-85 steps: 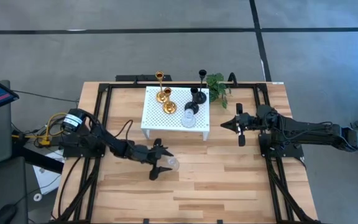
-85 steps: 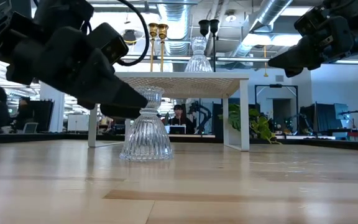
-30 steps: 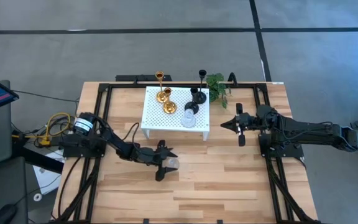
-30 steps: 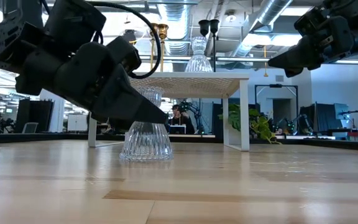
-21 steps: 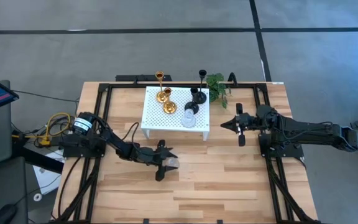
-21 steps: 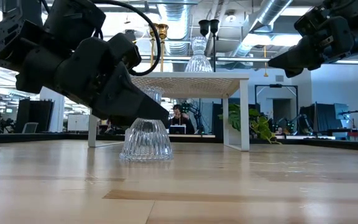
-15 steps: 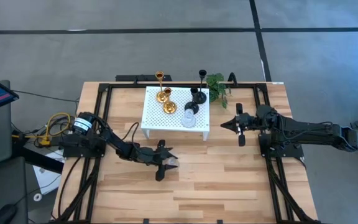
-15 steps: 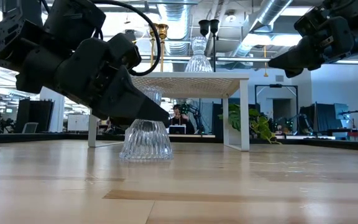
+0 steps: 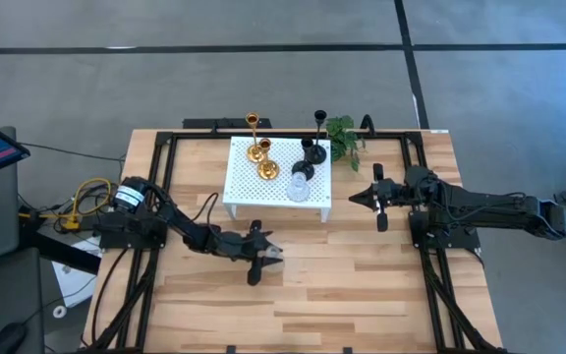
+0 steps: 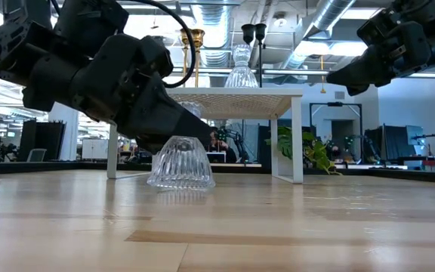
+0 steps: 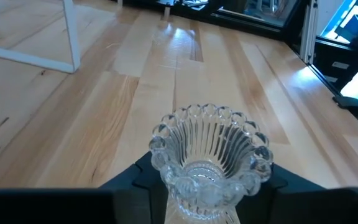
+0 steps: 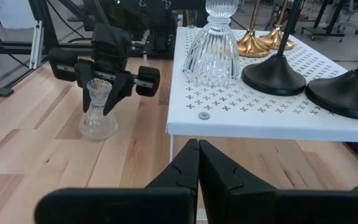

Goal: Pick & Place candle stick holders
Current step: Put the transparent glass candle holder on the shelf

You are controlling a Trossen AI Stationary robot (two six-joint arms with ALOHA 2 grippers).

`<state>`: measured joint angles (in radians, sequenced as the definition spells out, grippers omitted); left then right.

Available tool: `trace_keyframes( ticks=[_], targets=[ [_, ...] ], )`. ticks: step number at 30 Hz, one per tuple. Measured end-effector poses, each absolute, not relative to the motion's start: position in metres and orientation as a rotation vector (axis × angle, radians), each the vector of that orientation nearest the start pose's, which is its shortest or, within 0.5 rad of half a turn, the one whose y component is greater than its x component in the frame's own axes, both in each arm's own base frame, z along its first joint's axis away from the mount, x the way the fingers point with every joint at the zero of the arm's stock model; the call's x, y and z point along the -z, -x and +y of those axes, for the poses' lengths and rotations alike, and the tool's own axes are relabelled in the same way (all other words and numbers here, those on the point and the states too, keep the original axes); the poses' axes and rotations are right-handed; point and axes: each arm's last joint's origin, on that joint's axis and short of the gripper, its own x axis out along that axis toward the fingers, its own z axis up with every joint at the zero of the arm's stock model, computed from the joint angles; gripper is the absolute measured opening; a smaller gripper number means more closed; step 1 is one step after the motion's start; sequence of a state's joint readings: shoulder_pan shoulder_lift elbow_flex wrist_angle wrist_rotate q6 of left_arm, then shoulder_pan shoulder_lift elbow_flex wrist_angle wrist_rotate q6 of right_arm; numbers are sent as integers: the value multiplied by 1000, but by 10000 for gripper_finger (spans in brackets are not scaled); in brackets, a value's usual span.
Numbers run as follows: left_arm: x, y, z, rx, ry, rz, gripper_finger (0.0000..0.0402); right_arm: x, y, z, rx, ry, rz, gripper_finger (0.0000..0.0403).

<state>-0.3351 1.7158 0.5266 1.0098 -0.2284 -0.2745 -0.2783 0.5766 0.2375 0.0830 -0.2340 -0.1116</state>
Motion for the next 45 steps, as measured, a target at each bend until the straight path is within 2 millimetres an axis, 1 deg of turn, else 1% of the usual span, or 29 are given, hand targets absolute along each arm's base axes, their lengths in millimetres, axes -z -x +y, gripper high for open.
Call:
trace_keyframes(
  ticks=[4, 8, 11, 14, 17, 20, 24, 29, 31, 33, 36, 41, 45],
  targets=[
    [-147, -281, -96, 84, 219, 200, 126, -198, -139, -33, 30, 46, 250, 0],
    [-160, -270, -98, 44, 217, 244, 127, -198, -139, -33, 30, 46, 251, 0],
    [-178, -258, -98, -25, 225, 244, 132, -198, -139, -33, 30, 46, 251, 0],
    [-193, -249, -95, -58, 227, 225, 128, -198, -139, -33, 30, 46, 250, 0],
    [-214, -242, -91, -55, 248, 142, 126, -198, -139, -33, 30, 46, 250, 0],
    [-231, -236, -87, -56, 229, 88, 128, -198, -139, -33, 30, 46, 250, 0],
    [-259, -233, -84, -92, 162, 37, 130, -198, -139, -33, 30, 46, 250, 0],
    [-293, -240, -83, -153, 58, 11, 128, -198, -139, -33, 30, 46, 250, 0],
    [-304, -244, -78, -203, 42, 28, 131, -198, -139, -33, 30, 46, 249, 0],
    [-309, -248, -69, -277, 28, 53, 133, -198, -139, -33, 30, 47, 249, 0],
    [-314, -252, -53, -366, 31, 47, 131, -198, -139, -33, 30, 47, 249, 0],
    [-314, -257, -24, -469, 56, 38, 129, -198, -139, -33, 30, 47, 249, 0],
    [-310, -262, -6, -464, 90, 53, 133, -198, -139, -33, 30, 47, 248, 0]
  ],
)
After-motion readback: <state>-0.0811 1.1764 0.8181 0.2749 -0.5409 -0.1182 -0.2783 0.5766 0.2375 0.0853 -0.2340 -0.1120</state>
